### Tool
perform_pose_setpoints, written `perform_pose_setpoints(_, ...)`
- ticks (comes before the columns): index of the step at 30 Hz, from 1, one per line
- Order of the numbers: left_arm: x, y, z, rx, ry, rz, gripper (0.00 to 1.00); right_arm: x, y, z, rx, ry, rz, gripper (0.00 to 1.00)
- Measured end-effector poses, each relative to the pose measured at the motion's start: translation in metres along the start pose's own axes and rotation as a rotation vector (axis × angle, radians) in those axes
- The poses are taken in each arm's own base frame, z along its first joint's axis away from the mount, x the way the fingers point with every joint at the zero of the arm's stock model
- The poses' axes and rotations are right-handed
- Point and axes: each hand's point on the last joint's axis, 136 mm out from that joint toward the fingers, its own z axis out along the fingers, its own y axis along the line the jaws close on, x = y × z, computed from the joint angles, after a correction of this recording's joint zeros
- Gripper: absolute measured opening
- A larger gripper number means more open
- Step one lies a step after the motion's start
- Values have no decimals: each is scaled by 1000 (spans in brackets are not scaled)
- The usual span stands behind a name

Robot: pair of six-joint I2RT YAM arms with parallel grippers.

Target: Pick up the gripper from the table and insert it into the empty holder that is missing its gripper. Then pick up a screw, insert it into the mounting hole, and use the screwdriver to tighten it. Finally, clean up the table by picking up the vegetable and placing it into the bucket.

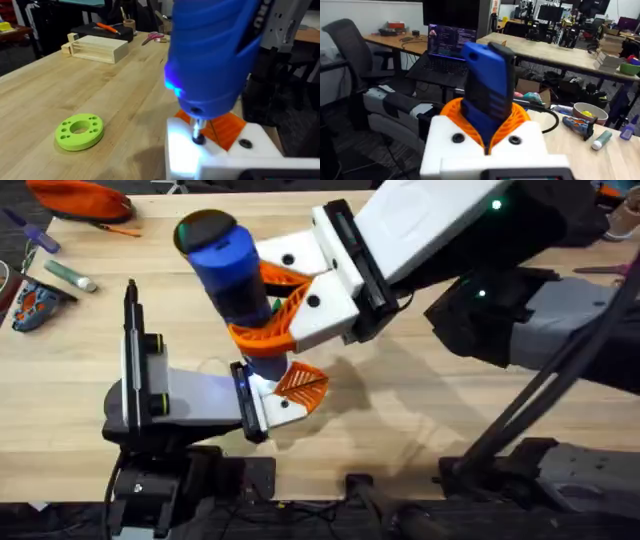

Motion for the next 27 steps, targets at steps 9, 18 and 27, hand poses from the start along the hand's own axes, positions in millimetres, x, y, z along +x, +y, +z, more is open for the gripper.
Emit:
perform_pose_setpoints(9, 0, 0, 0, 0, 0, 0, 13, 1, 3, 0, -17, 3, 1, 23)
perform_pose_setpoints(18, 0, 0, 0, 0, 0, 0, 13, 2, 3, 0, -19, 8, 11, 23)
perform_pose_setpoints(27, 0, 0, 0, 0, 0, -2, 13, 7, 0, 1, -15, 30, 20, 23)
